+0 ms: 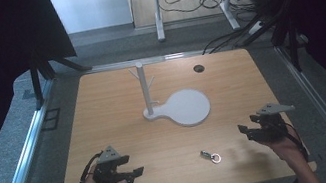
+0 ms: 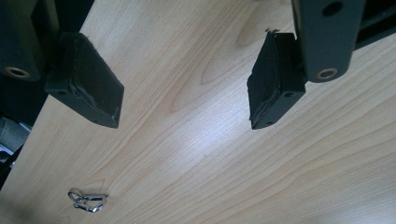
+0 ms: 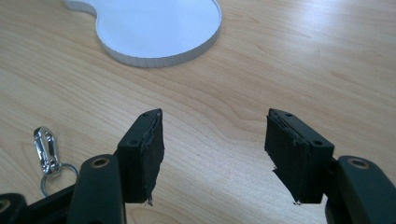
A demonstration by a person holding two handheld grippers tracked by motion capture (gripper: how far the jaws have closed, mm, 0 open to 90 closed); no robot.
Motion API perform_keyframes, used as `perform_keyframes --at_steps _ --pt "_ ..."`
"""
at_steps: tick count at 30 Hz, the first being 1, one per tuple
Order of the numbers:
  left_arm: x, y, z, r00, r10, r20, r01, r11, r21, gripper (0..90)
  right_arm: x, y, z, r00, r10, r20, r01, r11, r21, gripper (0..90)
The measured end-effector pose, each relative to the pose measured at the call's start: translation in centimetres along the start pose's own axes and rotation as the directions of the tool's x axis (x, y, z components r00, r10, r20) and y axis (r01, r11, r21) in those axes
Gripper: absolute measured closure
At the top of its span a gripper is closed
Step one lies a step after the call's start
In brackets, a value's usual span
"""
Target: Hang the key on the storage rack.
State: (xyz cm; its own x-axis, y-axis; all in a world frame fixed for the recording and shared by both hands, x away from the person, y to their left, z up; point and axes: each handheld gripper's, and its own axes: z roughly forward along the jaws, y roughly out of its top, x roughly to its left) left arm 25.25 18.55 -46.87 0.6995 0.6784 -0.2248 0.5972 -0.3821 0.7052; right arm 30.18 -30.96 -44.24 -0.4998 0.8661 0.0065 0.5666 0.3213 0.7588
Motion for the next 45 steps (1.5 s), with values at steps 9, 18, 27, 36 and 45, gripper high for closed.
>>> perform_keyframes --at_steps 9,18,27,36,45 --pt "-0.2 0.1 -0.4 1.0 0.006 0.001 -0.006 0.9999 -0.01 27.4 0.9 1.5 -0.9 0.9955 -0.079 -0.052 0.082 0.995 0.062 41.4" --pt "-0.4 0.1 -0.3 0.9999 0.013 0.0 -0.013 0.9999 -0.002 27.4 1.4 2.7 -1.7 0.987 -0.135 -0.088 0.145 0.982 0.122 41.4" --pt "-0.5 0.1 -0.2 0.9999 0.012 -0.001 -0.012 0.9999 0.0 27.4 1.7 3.5 -1.7 0.9816 -0.143 -0.127 0.162 0.974 0.159 41.8" --pt "-0.4 0.0 -0.1 1.0 0.005 -0.002 -0.005 1.0 0.006 27.5 2.8 4.5 -0.9 0.9677 -0.182 -0.175 0.218 0.952 0.215 45.2" --pt "-0.4 0.0 0.1 1.0 0.006 0.007 -0.006 0.9999 0.011 27.5 4.2 5.4 0.2 0.9539 -0.205 -0.219 0.261 0.928 0.267 49.2"
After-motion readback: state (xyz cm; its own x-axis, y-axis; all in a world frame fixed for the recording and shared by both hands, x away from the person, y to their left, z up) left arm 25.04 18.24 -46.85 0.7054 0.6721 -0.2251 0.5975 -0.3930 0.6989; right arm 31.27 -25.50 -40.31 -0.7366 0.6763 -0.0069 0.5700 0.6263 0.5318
